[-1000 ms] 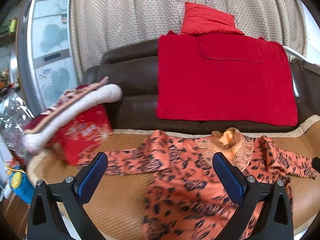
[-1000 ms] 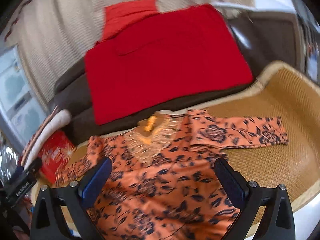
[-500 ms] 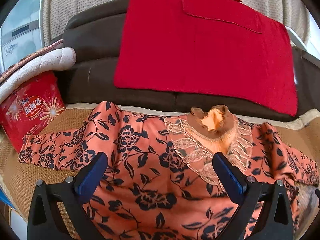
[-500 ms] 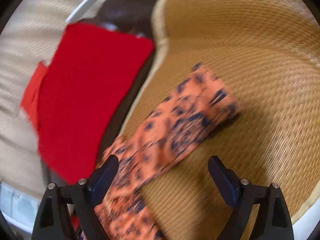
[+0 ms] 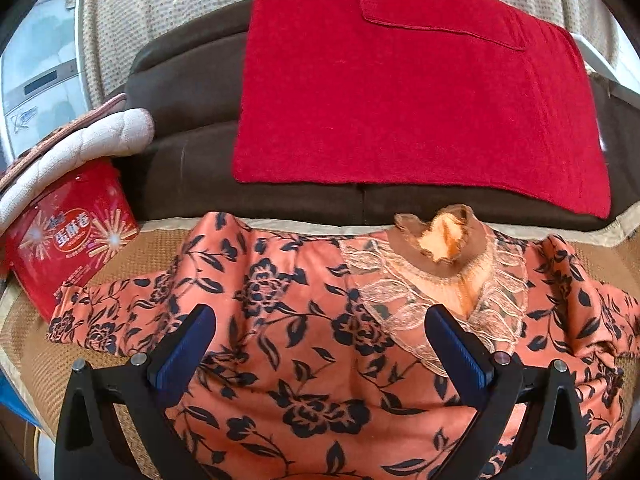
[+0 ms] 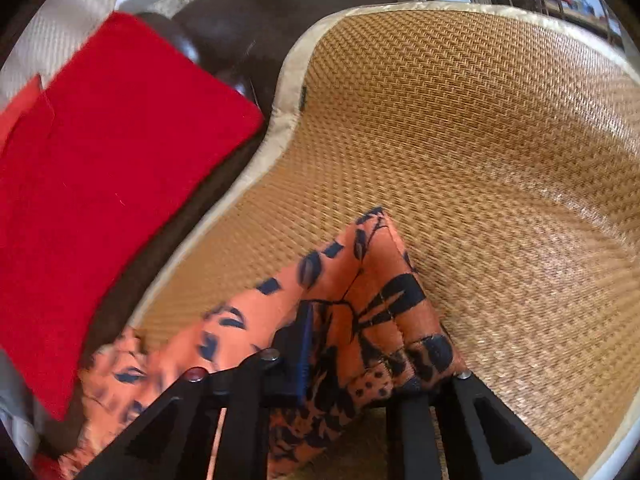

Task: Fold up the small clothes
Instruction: 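Grasp the blouse sleeve cuff with the right gripper and lift it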

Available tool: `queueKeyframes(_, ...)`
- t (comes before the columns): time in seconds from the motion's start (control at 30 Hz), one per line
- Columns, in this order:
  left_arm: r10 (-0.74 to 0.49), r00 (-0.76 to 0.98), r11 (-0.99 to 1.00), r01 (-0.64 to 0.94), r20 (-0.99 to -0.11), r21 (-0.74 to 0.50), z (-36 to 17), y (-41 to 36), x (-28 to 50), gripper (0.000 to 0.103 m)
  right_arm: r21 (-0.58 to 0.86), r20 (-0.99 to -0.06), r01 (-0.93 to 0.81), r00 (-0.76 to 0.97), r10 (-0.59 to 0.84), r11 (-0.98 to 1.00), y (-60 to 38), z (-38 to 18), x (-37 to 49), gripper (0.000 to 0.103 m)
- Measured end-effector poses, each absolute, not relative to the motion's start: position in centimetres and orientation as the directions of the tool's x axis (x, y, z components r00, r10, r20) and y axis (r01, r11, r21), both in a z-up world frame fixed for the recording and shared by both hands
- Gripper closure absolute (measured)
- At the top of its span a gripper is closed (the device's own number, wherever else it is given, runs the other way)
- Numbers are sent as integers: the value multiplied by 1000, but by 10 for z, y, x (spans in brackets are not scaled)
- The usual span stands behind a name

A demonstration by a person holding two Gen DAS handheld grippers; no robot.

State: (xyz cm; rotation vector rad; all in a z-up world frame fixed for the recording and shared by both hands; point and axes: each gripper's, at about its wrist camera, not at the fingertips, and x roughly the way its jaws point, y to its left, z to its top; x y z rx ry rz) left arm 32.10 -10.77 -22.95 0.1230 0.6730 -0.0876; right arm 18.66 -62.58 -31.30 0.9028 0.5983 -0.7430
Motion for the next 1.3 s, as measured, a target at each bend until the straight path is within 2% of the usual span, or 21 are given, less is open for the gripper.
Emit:
queueKeyframes(0.1, -25, 782, 994, 87, -623, 68, -225, -94, 326, 0, 512, -673, 719, 676, -300, 471, -613, -285, 198, 90)
queueKeyframes(0.23, 5, 792, 999, 29, -611, 45, -215, -68, 330, 0, 585, -542, 555, 810, -224, 592, -575, -226, 224, 90)
queueKeyframes(0.43, 77, 795, 996, -83, -602, 18, -207, -15, 340, 0, 626, -389, 280, 921, -20, 728, -474, -147, 287, 90)
queueKeyframes(0.63, 134, 776, 982, -190, -616, -25, -206, 42, 347, 0, 656, -355, 63, 906, 233, 752, -359, -143, 353, 90)
queueKeyframes(0.8, 188, 749, 958, -282, -635, -50, -210, 86, 352, 0, 707, -408, -44, 791, 457, 706, -280, -174, 395, 83)
queueKeyframes(0.9, 211, 729, 945, -323, -651, -55, -214, 107, 355, 0, 702, -446, -60, 739, 504, 710, -256, -188, 399, 62)
queueKeyframes(0.97, 221, 713, 937, -344, -665, -57, -216, 119, 358, 0, 699, -416, -74, 766, 489, 711, -262, -197, 386, 13)
queueKeyframes(1.07, 250, 679, 923, -384, -690, -43, -223, 136, 365, 0, 689, -347, -60, 847, 402, 722, -282, -201, 360, 10)
queueKeyframes(1.13, 266, 653, 910, -413, -709, -39, -227, 150, 370, 0, 656, -407, 9, 847, 343, 755, -295, -210, 357, 10)
queueKeyframes(1.23, 288, 600, 878, -476, -746, -44, -237, 178, 374, 0, 646, -478, 55, 806, 348, 762, -302, -238, 365, 12)
queueKeyframes(1.27, 296, 582, 867, -497, -757, -42, -241, 187, 375, 0, 632, -507, 71, 791, 342, 772, -302, -248, 366, 16)
queueKeyframes(1.3, 299, 566, 858, -512, -768, -43, -245, 194, 375, 0, 614, -541, 87, 770, 338, 785, -301, -259, 367, 25)
